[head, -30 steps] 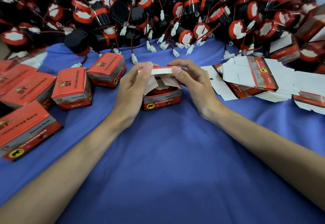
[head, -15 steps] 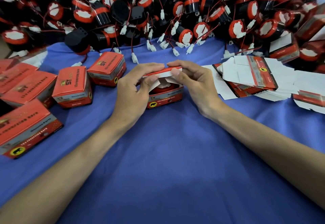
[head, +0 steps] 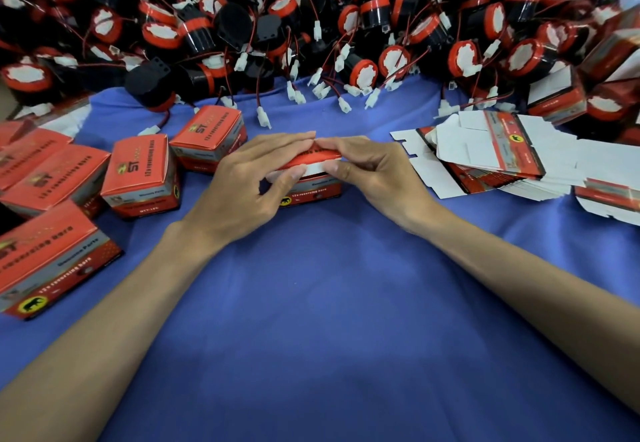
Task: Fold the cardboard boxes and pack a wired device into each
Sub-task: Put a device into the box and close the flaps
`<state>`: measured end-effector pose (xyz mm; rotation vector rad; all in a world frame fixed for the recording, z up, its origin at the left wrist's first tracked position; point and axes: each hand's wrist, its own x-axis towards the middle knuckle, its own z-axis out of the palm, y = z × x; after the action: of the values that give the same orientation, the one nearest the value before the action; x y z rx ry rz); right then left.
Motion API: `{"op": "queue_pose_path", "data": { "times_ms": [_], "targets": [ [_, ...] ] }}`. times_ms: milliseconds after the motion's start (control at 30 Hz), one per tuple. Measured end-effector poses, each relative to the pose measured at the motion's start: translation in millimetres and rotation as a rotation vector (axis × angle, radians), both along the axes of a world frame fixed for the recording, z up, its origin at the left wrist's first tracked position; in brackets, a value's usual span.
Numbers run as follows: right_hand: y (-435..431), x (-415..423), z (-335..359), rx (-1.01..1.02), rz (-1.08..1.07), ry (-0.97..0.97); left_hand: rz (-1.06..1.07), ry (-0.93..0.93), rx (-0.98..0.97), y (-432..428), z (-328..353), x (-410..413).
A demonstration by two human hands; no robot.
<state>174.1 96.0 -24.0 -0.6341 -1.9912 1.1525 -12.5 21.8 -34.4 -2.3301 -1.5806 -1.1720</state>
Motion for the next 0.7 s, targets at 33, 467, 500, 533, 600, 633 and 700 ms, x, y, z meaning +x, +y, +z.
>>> {"op": "queue_pose_path", "data": {
  "times_ms": [33,467,500,533,600,633,700],
  "targets": [
    [-0.8,0.4,0.2,0.05,-0.012,-0.037,-0.006,0.009,-0.011,0.1,-1.1,-0.6],
    [-3.6,-2.4,-2.6,0.27,-0.205,-0.081,-0.003,0.025,0.072,1.8,-4.2,2.7],
    [-3.0,-2.4,-2.4,0.266,-0.196,-0.081,-0.007,0.025,0.063,1.8,-4.1,2.3],
    [-2.2,-1.8,-1.7,0.271,-0.194,-0.077,-0.015,0.024,0.046,2.2,-4.0,2.5],
    [-1.4,-0.3,-1.7,0.294,-0.192,-0.064,-0.031,0.023,0.013,2.6,-3.8,3.7],
    [-0.7,0.3,-2.4,0.301,-0.192,-0.058,-0.039,0.019,0.002,3.0,-4.0,4.1],
    [0.0,0.7,-3.3,0.32,-0.188,-0.051,-0.045,0.005,0.0,3.4,-5.0,5.3]
  ]
}}
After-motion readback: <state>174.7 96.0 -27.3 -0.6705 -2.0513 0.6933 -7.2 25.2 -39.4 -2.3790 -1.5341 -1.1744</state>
